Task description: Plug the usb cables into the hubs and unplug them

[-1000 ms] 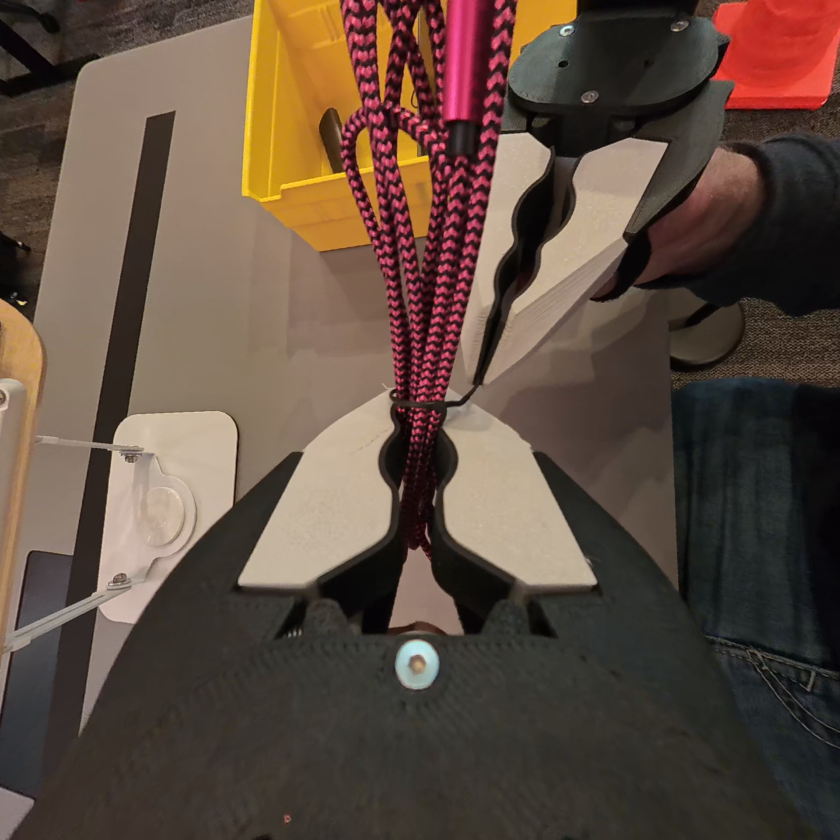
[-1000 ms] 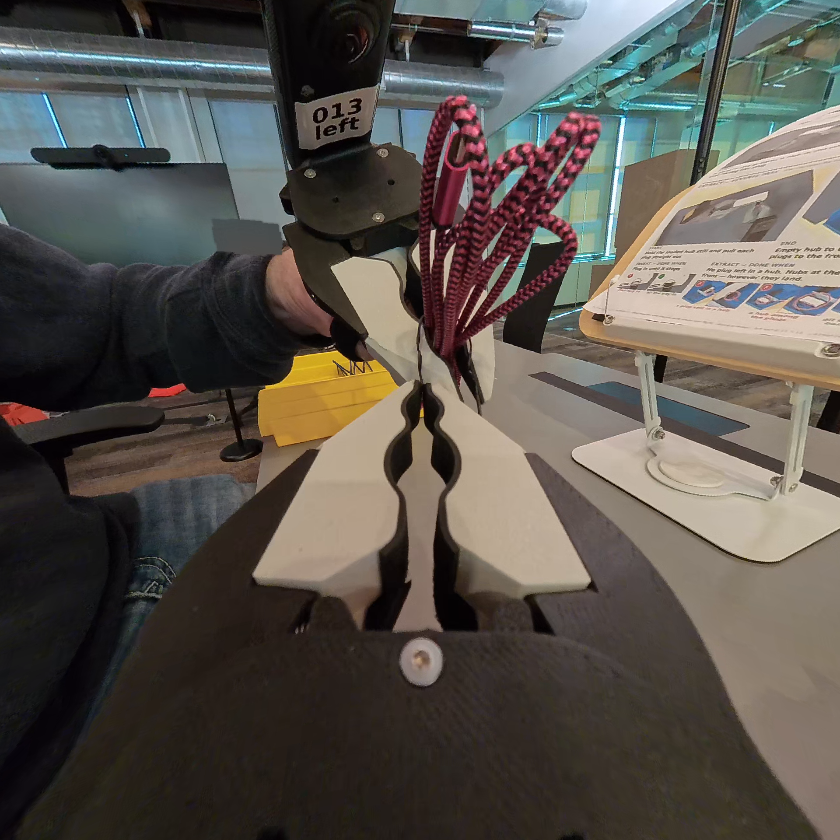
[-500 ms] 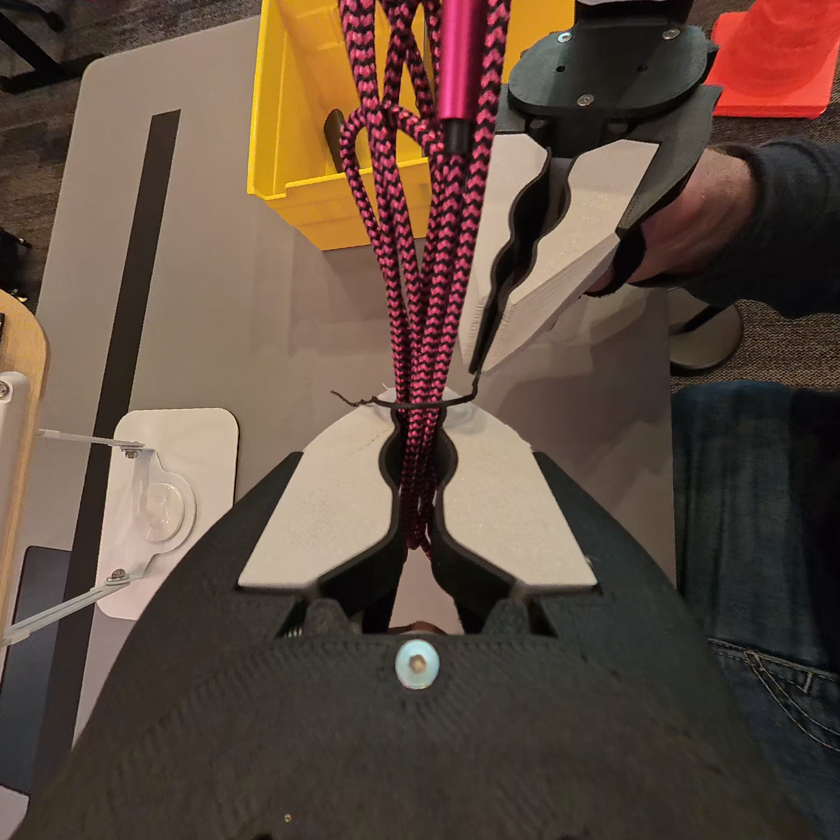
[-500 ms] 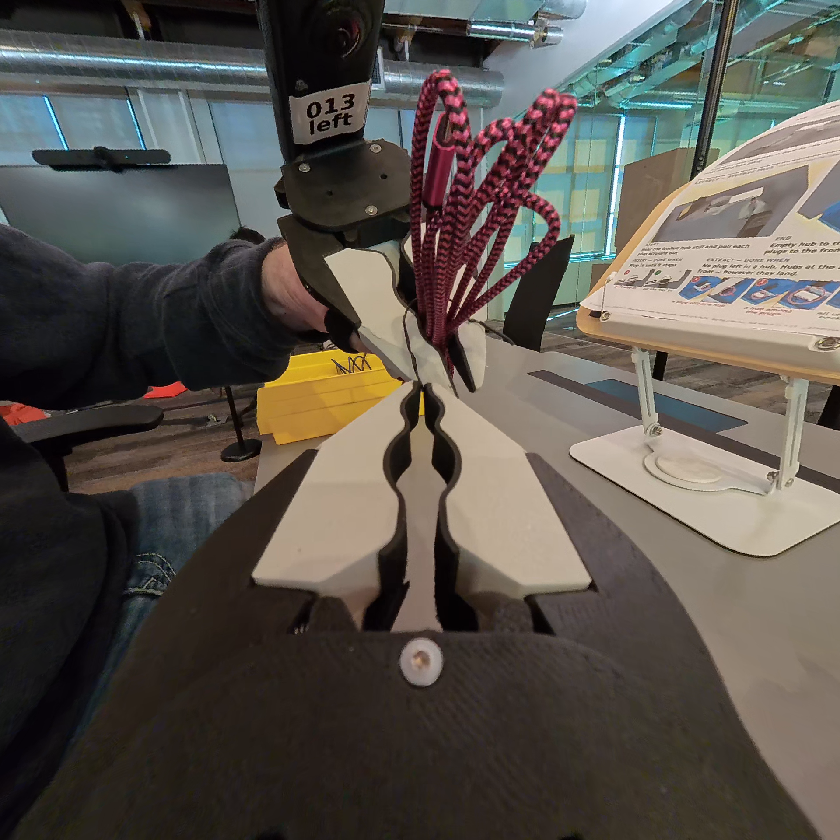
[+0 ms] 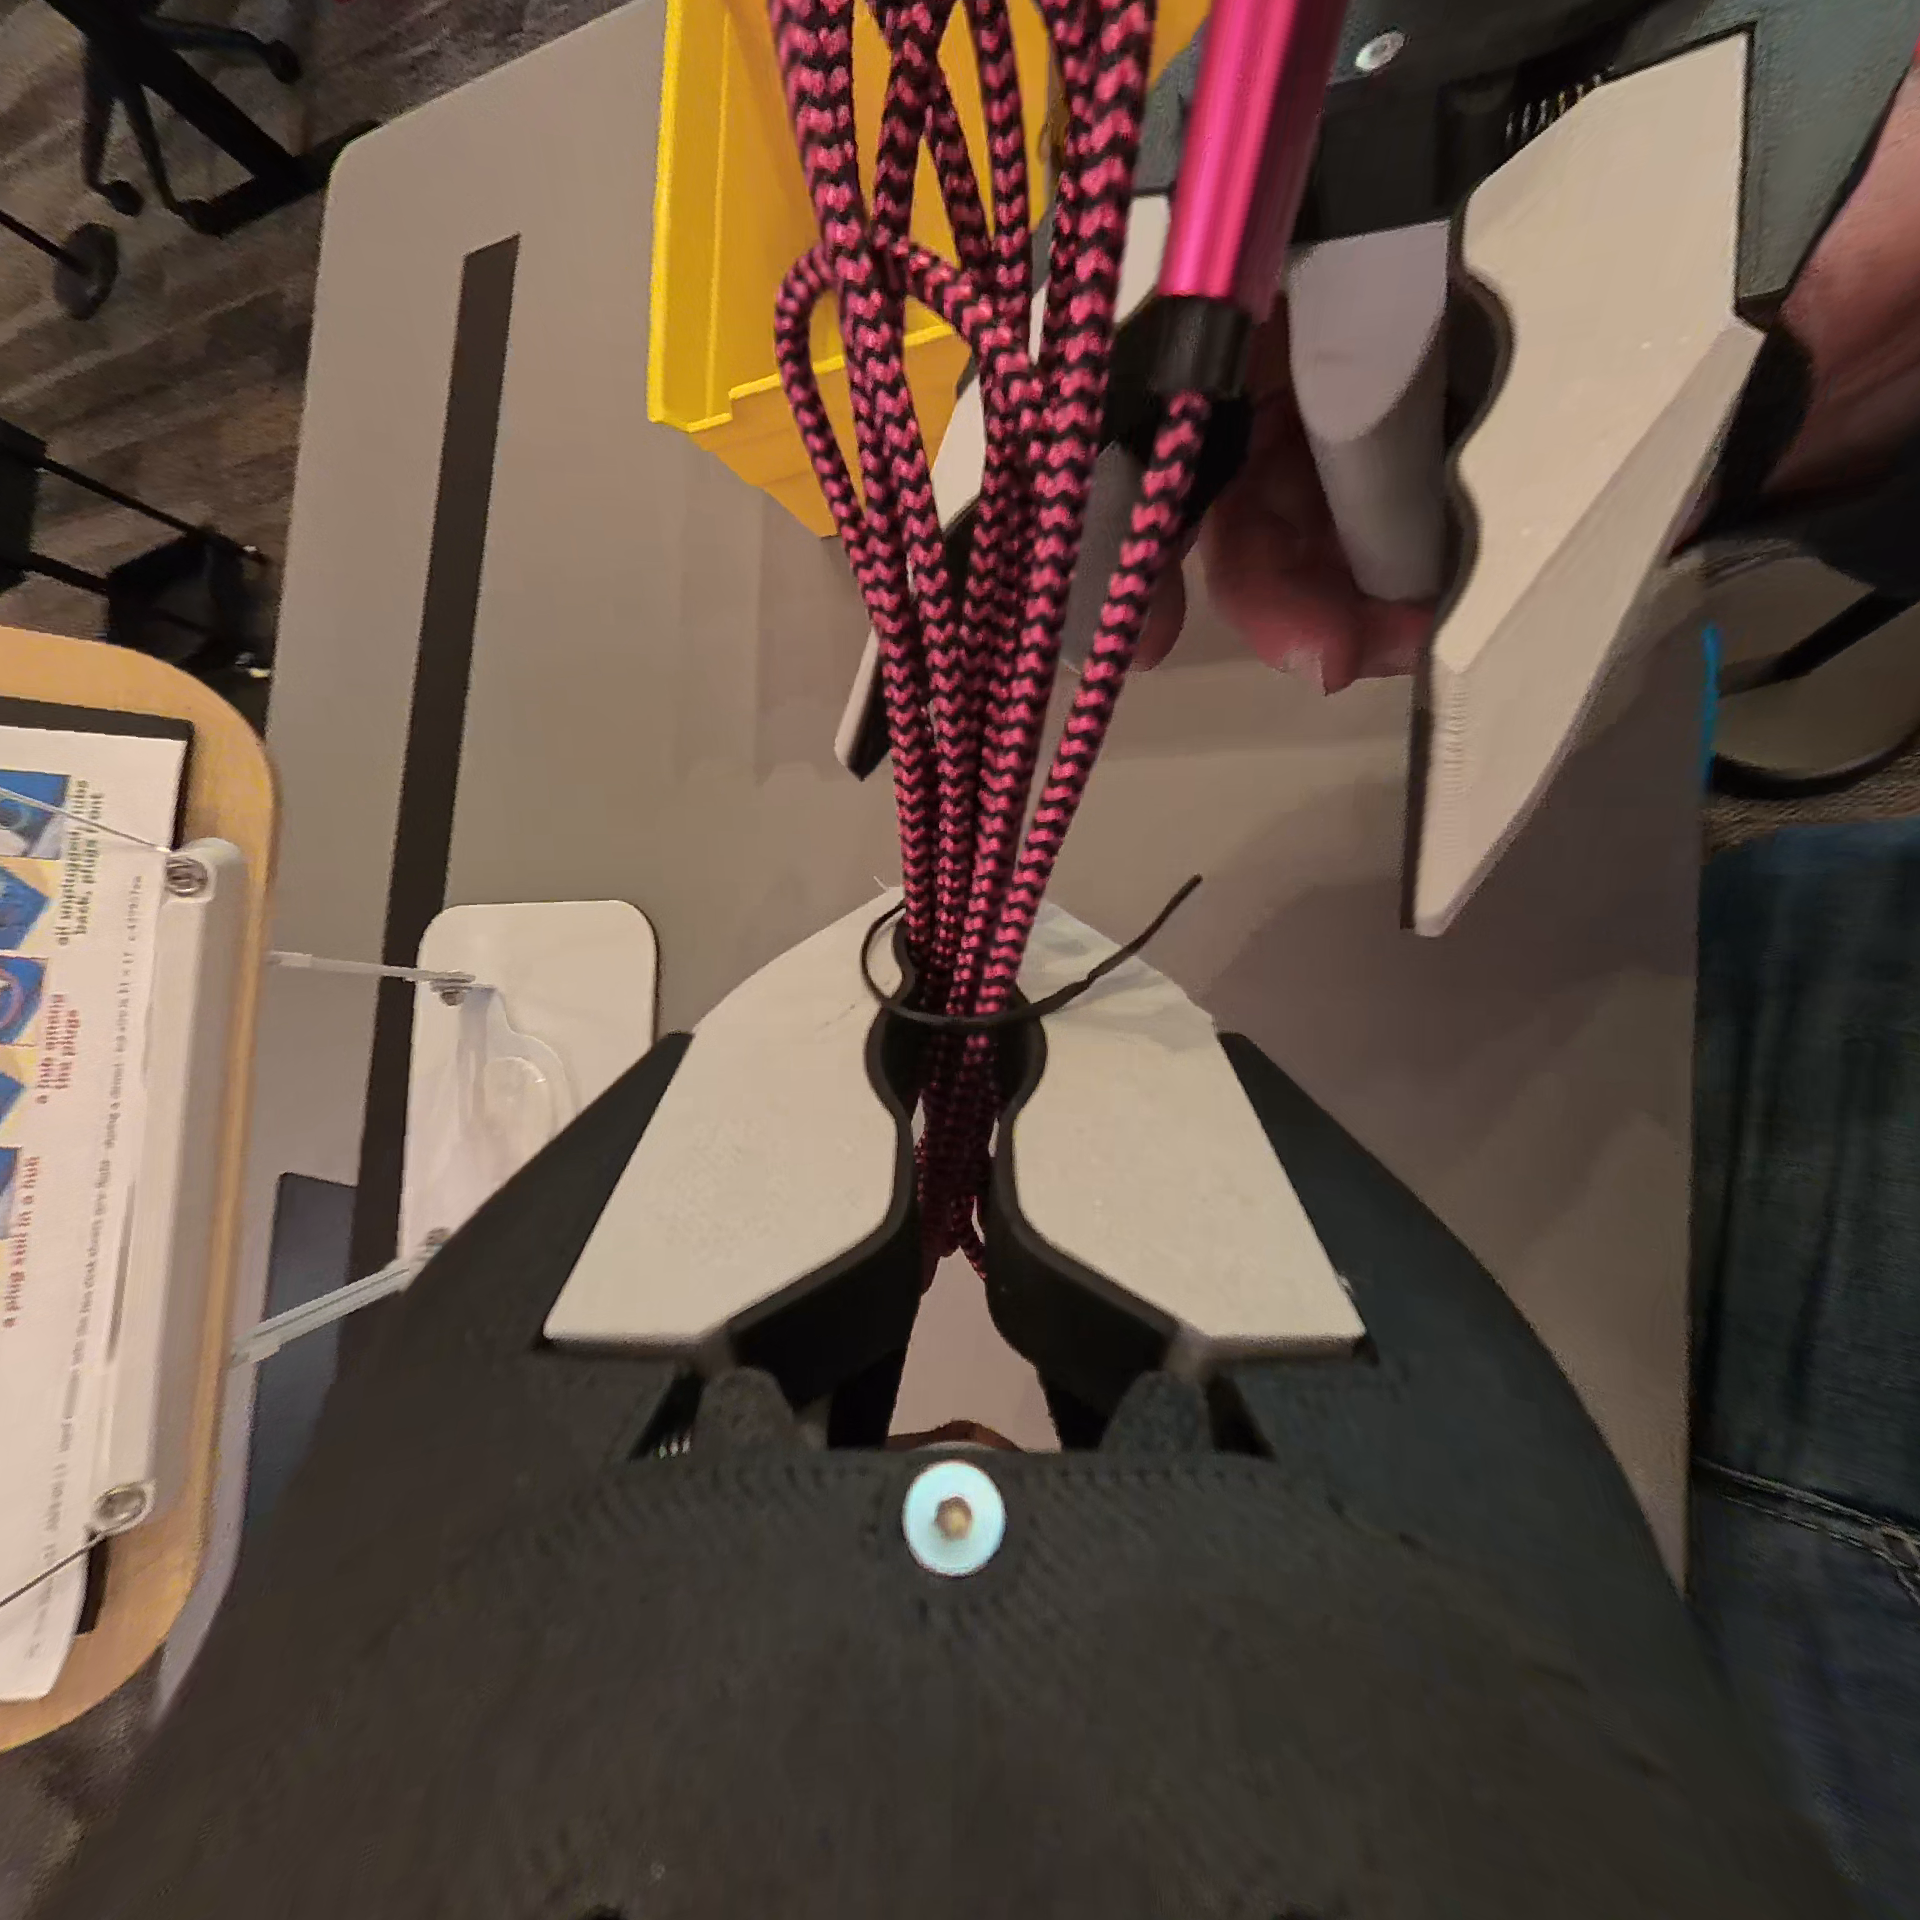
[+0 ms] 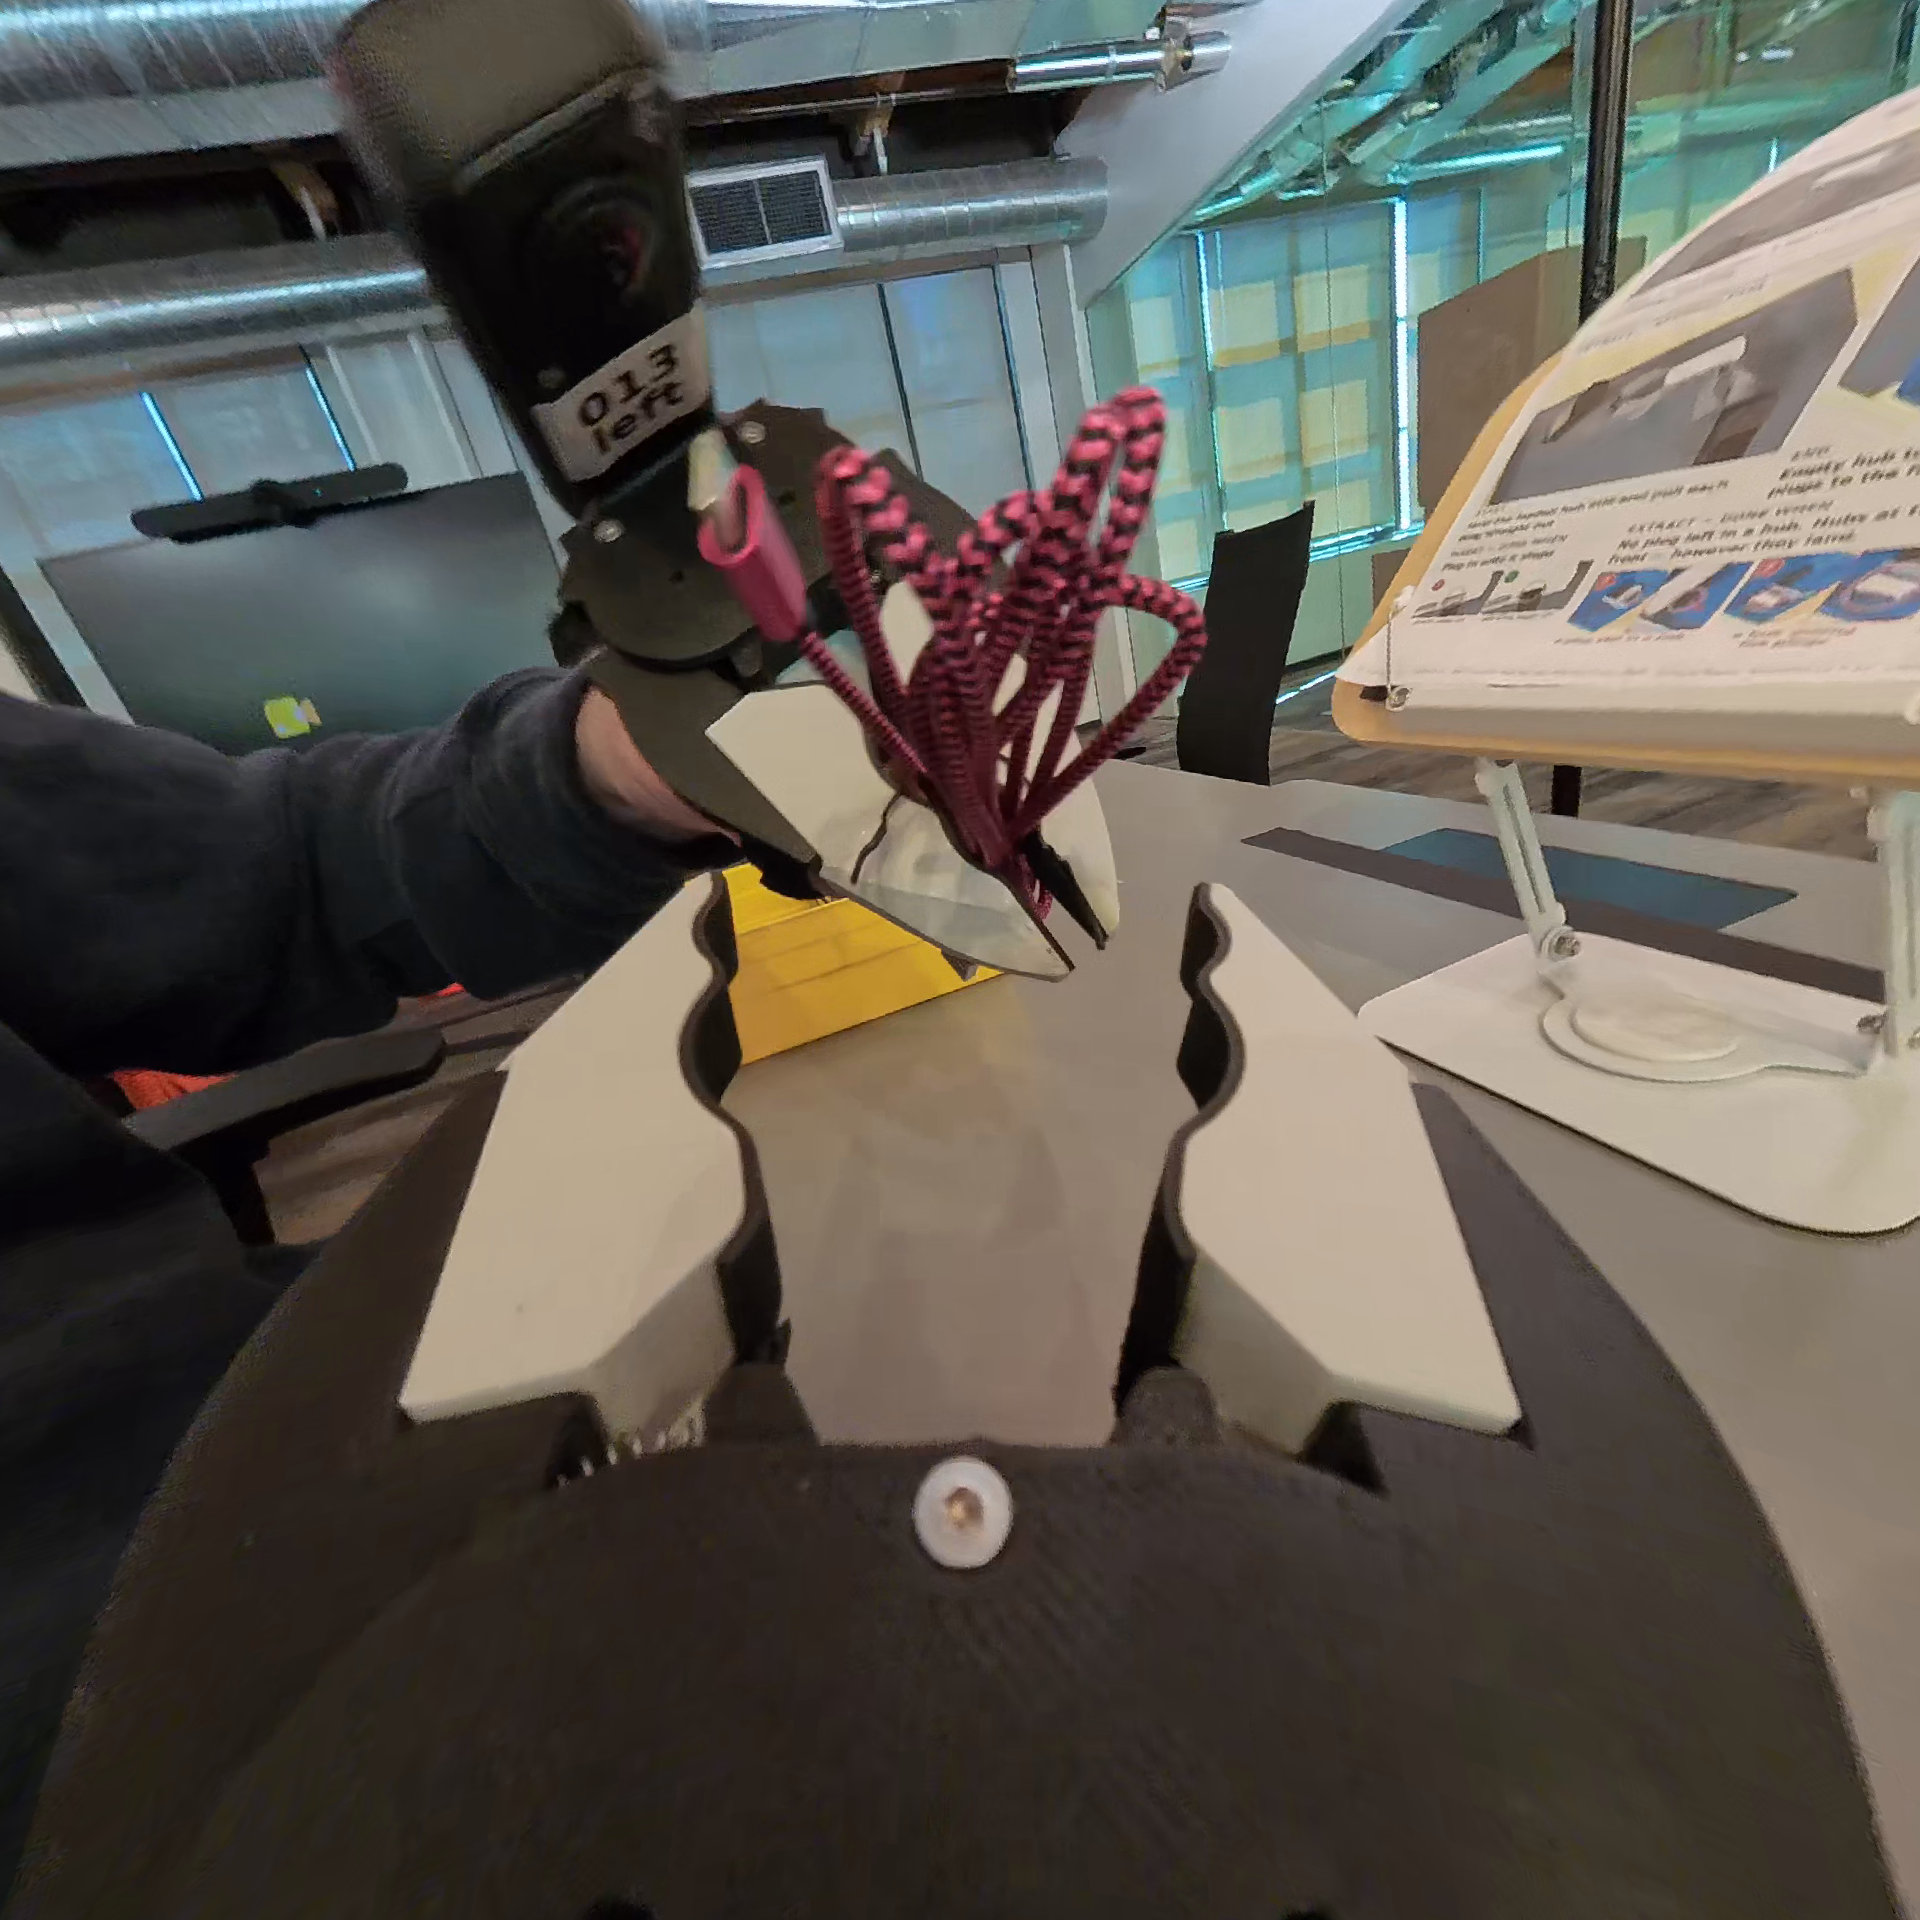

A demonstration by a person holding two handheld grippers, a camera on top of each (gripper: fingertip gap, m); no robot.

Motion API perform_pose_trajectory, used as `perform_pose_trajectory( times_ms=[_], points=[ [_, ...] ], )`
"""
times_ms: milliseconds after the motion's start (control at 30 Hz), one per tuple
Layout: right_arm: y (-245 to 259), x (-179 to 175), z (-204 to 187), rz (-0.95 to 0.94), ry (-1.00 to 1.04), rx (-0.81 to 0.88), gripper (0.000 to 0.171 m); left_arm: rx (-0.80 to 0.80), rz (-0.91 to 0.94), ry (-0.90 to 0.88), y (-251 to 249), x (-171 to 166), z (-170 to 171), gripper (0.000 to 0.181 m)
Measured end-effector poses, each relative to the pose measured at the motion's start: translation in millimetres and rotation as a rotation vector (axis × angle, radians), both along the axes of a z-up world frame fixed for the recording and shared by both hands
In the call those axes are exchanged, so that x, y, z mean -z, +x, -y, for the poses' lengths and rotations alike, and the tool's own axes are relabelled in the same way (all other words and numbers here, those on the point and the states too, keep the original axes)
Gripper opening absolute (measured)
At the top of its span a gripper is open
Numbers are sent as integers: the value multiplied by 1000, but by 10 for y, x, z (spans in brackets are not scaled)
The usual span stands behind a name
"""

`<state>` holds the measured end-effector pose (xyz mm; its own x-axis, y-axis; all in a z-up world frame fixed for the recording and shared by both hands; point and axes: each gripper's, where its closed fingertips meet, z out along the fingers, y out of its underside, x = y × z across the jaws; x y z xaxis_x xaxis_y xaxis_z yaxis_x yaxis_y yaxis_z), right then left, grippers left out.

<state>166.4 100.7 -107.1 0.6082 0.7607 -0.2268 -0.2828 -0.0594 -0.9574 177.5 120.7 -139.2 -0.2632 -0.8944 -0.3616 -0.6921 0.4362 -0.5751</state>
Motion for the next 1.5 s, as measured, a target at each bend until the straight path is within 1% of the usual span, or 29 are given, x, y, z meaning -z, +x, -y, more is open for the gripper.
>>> perform_pose_trajectory(
  times_ms=[133,200,300,367,433,500,600,700,1033,1167,1267,1433,1500],
  points=[
    [-25,-48,-58,-92,-26,-19,85,-12,-10,109,27,9,-22,7],
    [-33,-80,-85,-128,-29,-18,81,-17,-11,143,45,11,-20,7],
    [-83,-15,-129,-99,-52,-17,73,-23,-6,172,65,-4,-25,6],
    [-75,-8,-129,-98,-51,-20,67,-28,-7,185,63,-3,-41,6],
    [-40,-8,-120,-89,-31,-13,55,-25,-9,182,60,2,-31,7],
    [-8,4,-120,-82,-28,-10,46,-24,-9,190,62,-3,-26,6],
    [4,16,-119,-79,-23,-1,43,-29,-18,217,63,0,-46,6],
    [-1,36,-85,-69,-17,-16,27,-40,-11,214,65,-10,-65,6],
    [37,68,-95,-90,-8,-4,17,-45,-18,260,81,14,-80,7],
    [76,74,-104,-82,9,29,8,-48,-12,254,94,15,-70,7],
    [87,74,-109,-72,23,53,7,-52,-12,268,100,10,-81,7],
    [107,89,-106,-44,53,70,0,-54,-6,241,110,5,-83,7],
    [106,94,-99,-22,71,79,0,-53,-3,225,112,6,-72,7]
  ],
)
